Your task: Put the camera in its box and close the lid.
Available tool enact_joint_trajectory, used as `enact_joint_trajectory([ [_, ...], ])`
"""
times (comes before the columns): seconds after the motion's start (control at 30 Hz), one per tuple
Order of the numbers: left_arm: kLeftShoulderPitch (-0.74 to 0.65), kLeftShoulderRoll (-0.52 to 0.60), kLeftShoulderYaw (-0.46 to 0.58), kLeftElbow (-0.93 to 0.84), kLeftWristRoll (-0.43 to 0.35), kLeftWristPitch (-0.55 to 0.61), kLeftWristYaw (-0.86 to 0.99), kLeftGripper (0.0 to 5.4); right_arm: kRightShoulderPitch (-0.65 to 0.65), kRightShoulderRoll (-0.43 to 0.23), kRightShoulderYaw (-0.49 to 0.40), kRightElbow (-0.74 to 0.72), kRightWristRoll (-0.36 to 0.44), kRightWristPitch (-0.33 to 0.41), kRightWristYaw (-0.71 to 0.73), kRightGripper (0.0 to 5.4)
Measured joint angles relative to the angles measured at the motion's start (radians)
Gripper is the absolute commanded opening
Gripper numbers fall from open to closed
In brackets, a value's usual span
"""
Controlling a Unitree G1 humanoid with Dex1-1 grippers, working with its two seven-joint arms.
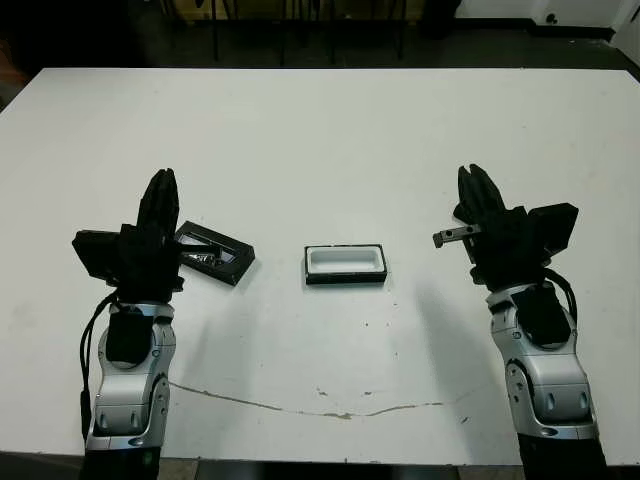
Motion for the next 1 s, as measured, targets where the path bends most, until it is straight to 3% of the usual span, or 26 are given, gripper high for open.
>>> enact_joint_trajectory([
  [0.63,0.0,0.0,-0.002,0.001,0.001,0.0,0.005,0.04,-0.007,-0.028,-0.018,-0.017,0.001,0.01,0.008,0.0],
  [0.8,0.0,0.0,-0.003,0.001,0.001,0.0,0.005,0.04,-0.069,-0.117,-0.085,0.022,0.022,-0.004,0.074,0.0],
  [0.9,0.001,0.0,-0.003,0.001,0.007,0.0,0.007,0.01,-0.129,-0.207,-0.13,0.076,0.027,-0.007,0.128,0.09],
  [1.0,0.001,0.0,-0.004,0.001,0.016,0.0,0.008,0.0,-0.19,-0.307,-0.162,0.113,0.043,0.054,0.192,0.47],
])
